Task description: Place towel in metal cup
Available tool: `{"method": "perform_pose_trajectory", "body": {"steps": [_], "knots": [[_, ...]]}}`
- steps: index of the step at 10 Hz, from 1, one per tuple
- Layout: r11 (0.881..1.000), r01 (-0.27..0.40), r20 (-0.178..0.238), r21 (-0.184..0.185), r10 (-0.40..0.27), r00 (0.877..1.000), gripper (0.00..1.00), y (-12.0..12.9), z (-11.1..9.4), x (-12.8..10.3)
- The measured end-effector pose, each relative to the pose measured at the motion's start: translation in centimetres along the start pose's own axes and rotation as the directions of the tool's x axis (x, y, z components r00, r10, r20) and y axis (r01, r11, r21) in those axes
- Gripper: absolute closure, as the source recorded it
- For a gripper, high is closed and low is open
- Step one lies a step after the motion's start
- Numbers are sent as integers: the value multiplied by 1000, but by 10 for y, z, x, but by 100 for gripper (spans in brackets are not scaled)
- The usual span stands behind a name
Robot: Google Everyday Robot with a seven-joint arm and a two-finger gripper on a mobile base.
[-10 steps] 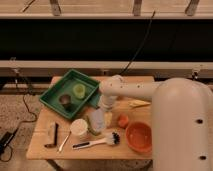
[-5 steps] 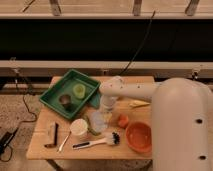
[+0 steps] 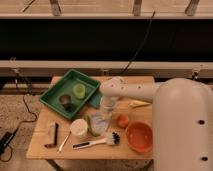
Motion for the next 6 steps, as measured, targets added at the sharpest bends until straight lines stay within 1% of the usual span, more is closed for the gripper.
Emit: {"method": "perform_pose_trajectory", "body": {"steps": [2,3,6], "knots": [[1000,2,1,10,-2,1000,100,-3,-7,1],[1000,3,2,23,-3,1000,100,-8,-15,2],[997,12,8,73,-13,1000,100,-28,-58,1]]}}
